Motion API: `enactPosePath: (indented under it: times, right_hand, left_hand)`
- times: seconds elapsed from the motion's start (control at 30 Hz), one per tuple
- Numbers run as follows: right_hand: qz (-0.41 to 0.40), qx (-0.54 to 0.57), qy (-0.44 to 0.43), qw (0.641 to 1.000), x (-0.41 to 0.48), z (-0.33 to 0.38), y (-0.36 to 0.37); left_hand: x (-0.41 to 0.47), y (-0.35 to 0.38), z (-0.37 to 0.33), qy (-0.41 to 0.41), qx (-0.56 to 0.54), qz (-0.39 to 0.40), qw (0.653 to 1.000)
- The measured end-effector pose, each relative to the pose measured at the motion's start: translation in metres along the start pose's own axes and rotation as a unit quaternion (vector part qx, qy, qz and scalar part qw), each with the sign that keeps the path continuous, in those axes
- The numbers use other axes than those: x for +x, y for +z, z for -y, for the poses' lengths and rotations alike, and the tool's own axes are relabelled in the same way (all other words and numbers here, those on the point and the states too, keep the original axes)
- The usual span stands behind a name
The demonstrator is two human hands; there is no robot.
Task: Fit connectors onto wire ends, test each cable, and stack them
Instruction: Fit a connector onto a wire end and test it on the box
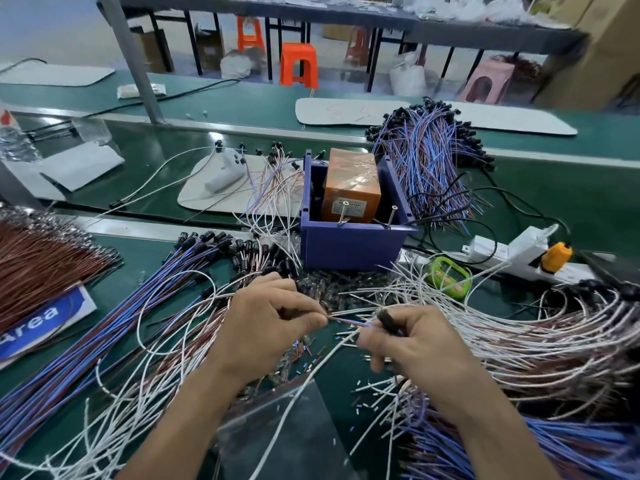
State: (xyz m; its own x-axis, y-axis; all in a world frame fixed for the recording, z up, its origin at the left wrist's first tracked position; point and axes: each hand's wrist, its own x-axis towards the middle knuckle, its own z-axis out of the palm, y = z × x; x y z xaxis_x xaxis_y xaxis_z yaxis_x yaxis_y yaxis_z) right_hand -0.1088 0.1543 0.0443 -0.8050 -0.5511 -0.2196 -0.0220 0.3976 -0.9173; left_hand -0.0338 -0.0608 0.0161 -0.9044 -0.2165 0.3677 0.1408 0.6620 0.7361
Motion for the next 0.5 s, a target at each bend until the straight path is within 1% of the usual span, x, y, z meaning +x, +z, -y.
enactPosePath:
  times: [0.07, 0.17, 0.23, 0.3, 0.37, 0.43, 0.5]
  right_hand:
    - [-0.020, 0.078, 0.008, 0.997, 0.002, -0.003, 0.003]
    - [-0.017, 0.155, 0.008, 0.988, 0.002, -0.004, 0.016]
    - [-0.023, 0.187, 0.017, 0.982, 0.000, -0.005, 0.020]
    - [-0.060, 0.220, 0.033, 0.973, -0.002, -0.006, 0.013]
    - [-0.100, 0.224, 0.028, 0.969, -0.004, -0.005, -0.002]
    - [-0.122, 0.218, 0.009, 0.968, -0.003, -0.004, -0.013]
    - [-0.124, 0.216, -0.007, 0.969, -0.002, -0.001, -0.013]
  left_hand:
    - [0.001, -0.002, 0.003, -0.014, -0.027, 0.006, 1.000]
    - [0.006, -0.003, 0.008, -0.018, -0.046, 0.010, 0.999]
    - [0.007, -0.006, 0.014, -0.020, -0.023, 0.015, 0.999]
    - [0.003, -0.014, 0.024, -0.042, 0.018, -0.003, 0.999]
    - [0.000, -0.026, 0.035, -0.087, 0.040, -0.041, 0.995]
    - [0.000, -0.031, 0.037, -0.112, 0.041, -0.072, 0.990]
    - [0.001, -0.023, 0.026, -0.126, 0.004, -0.068, 0.990]
